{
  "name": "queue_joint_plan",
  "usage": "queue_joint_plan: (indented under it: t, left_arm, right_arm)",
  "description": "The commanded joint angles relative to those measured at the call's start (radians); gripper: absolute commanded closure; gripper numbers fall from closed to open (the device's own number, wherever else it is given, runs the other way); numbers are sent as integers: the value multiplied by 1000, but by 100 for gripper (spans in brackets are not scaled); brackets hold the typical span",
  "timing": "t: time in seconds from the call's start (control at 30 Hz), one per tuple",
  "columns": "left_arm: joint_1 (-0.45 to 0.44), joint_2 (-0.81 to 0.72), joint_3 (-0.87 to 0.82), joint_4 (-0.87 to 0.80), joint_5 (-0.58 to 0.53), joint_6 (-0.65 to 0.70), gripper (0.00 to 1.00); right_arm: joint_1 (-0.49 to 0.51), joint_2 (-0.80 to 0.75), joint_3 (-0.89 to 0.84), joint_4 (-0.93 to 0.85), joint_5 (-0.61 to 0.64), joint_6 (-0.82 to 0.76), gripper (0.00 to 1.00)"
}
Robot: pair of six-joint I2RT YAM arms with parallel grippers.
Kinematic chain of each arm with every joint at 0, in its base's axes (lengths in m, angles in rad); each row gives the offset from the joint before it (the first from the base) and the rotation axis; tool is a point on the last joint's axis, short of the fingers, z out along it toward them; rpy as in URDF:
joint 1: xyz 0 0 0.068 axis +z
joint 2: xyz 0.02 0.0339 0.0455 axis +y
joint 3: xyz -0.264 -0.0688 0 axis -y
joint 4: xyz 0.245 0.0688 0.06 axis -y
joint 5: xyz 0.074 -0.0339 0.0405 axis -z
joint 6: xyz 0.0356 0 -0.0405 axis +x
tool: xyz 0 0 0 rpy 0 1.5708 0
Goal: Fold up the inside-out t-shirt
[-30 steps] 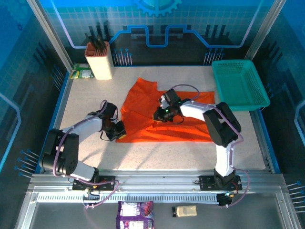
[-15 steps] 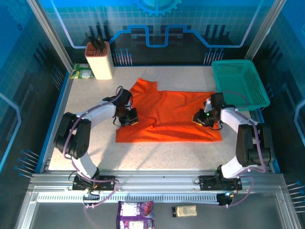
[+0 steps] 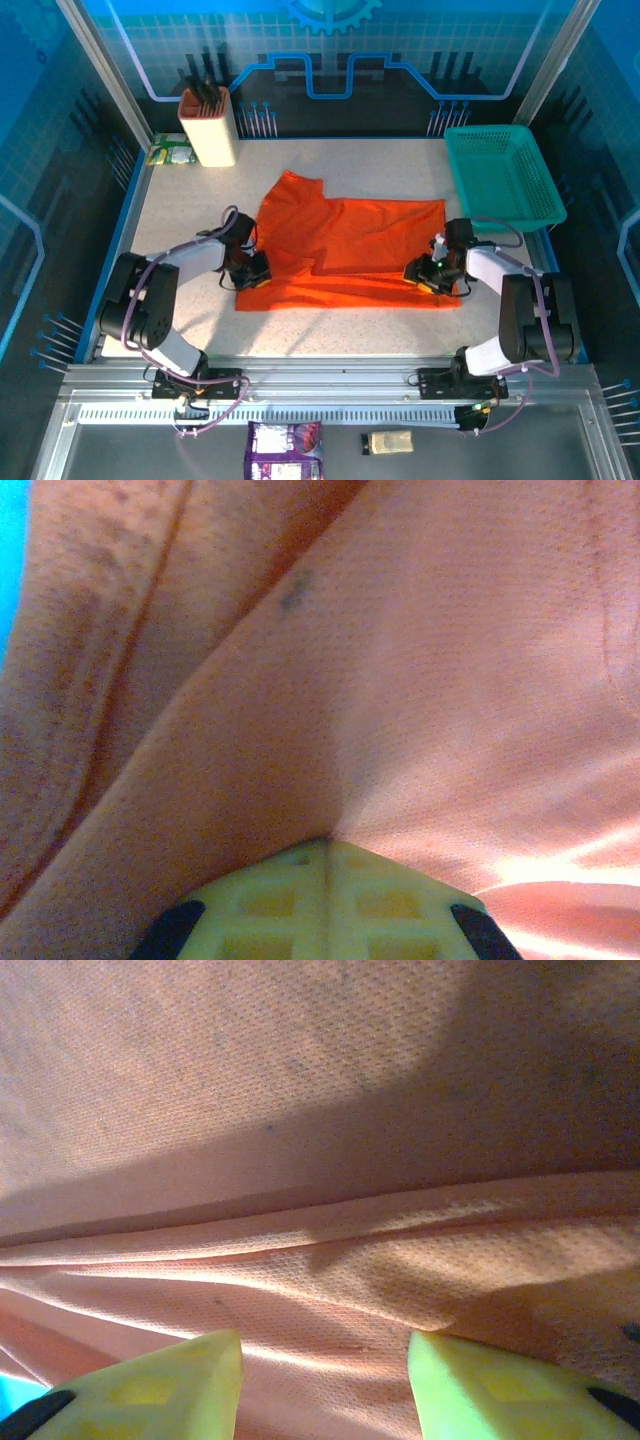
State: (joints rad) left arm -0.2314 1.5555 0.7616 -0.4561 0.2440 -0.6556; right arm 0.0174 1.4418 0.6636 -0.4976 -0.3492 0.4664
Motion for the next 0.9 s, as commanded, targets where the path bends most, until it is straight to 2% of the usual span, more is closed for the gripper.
queue_joint_plan:
  t: [0.0,0.2,0.4,0.5,0.63,0.87]
  left_arm:
    - [18,-71,-87,-65,-42,-25,94]
    - [18,-185,-149,-85,-35,-62,93]
    - [20,-204,38,-150,-51,-10,89]
    - [24,-138,184,-192,-90,66,86]
    - [47,21,381,-217,-128,162,85]
    - [73,306,663,-211,-35,171,87]
  right_arm:
    - [31,-53,-37,-110,28,7,50]
    - [76,-122,-34,-160,-14,46,49]
    - [52,-140,126,-216,27,10,49]
    - [11,-72,273,-248,45,-60,49]
    - [-37,63,449,-262,139,-149,49]
    - [-74,325,721,-286,247,-227,53]
